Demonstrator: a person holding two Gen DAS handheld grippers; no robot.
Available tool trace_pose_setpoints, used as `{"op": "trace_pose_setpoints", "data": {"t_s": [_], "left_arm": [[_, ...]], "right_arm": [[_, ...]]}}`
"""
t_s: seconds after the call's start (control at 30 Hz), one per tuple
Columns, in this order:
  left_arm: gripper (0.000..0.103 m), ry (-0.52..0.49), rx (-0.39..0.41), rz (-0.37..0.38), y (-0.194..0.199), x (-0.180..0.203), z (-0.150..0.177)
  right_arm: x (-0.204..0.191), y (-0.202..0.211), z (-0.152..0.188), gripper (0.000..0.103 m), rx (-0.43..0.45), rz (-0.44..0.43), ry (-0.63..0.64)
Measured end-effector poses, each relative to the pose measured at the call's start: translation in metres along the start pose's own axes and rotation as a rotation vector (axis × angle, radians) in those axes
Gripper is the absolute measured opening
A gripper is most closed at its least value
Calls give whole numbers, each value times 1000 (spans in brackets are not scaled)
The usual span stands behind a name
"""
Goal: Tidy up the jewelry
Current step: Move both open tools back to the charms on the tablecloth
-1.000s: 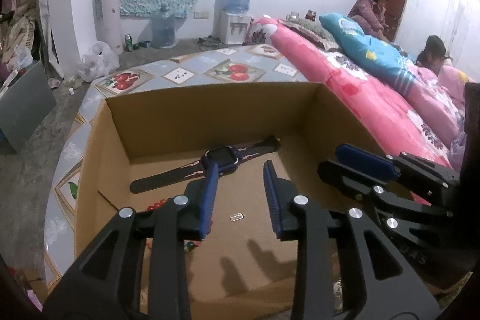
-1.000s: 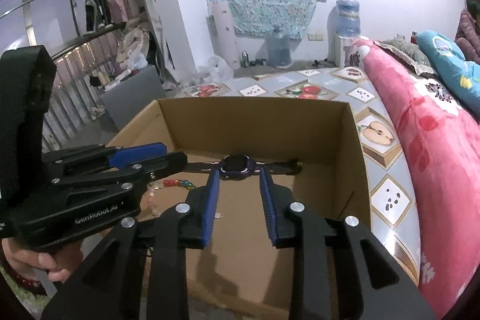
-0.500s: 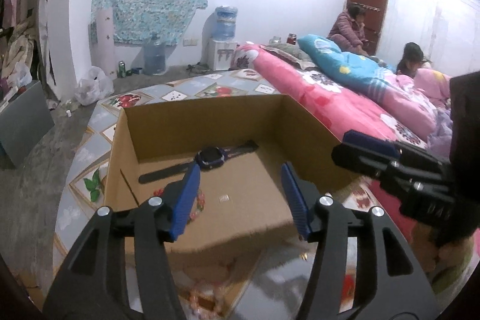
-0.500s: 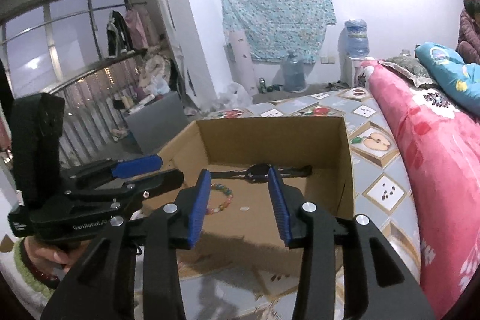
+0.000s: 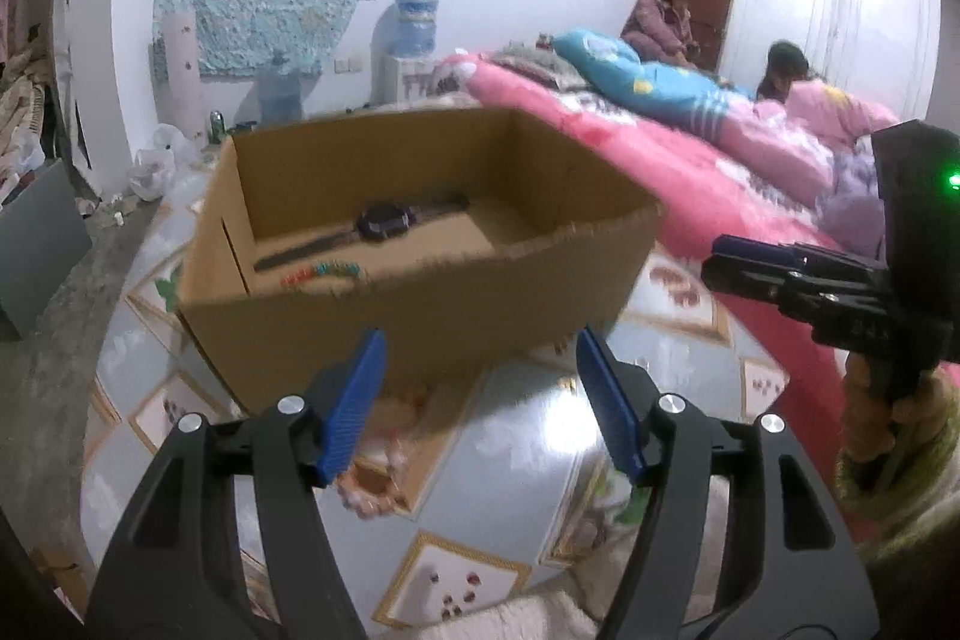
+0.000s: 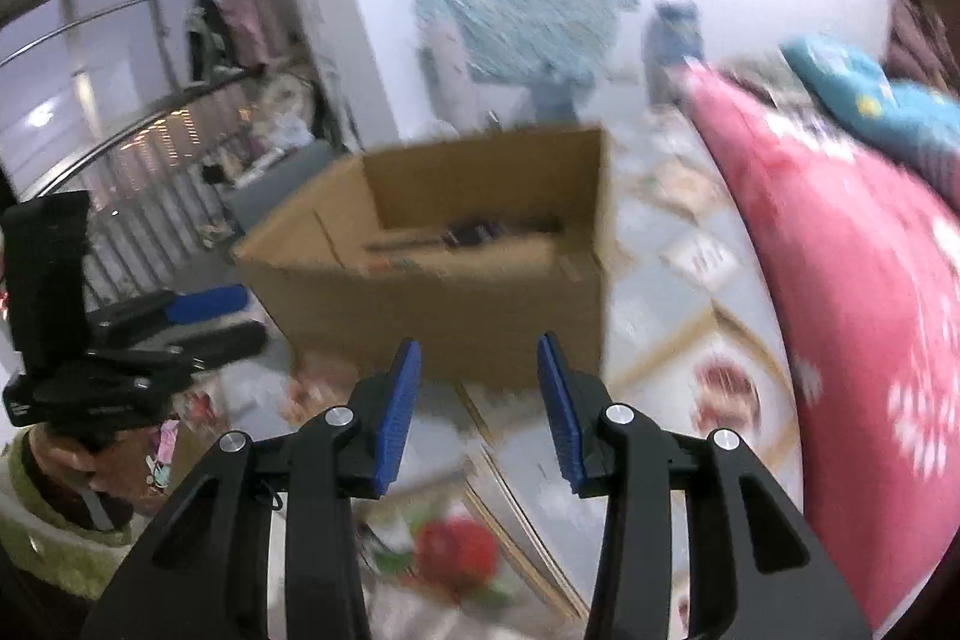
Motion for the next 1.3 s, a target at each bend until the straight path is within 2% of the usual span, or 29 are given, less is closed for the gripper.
{"op": "trace_pose_setpoints", "data": {"t_s": [0.13,0.23,0.37,0.43,0.67,1.1,1.3], "left_arm": [[62,6,-65,38,-15,14,22],[61,-22,-101,58,-27,28,33],[46,-78,-141,58,-47,44,43],[37,-74,-169,51,-58,44,43],[25,-56,-242,28,-97,42,44],[15,-140,-193,9,-103,63,40],[4,-167,-170,-26,-105,63,40]], "right_arm": [[29,-9,38,40,-89,36,-123],[38,-15,58,40,-120,40,-170],[38,-25,64,38,-128,24,-194],[34,-30,63,38,-131,15,-192],[30,-41,60,38,-139,-4,-183],[44,-50,63,38,-153,-3,-223],[44,-52,62,38,-152,3,-217]]}}
Point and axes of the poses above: each gripper's, at about its wrist camera, not at the fingertips, and y roughly against the way its jaws point, x to its right, z to its underside, the point moved 5 cm from there along -y, roughly the way its jaws point, and after that the axes turned 14 degrees about -z, right-handed, at the moved point
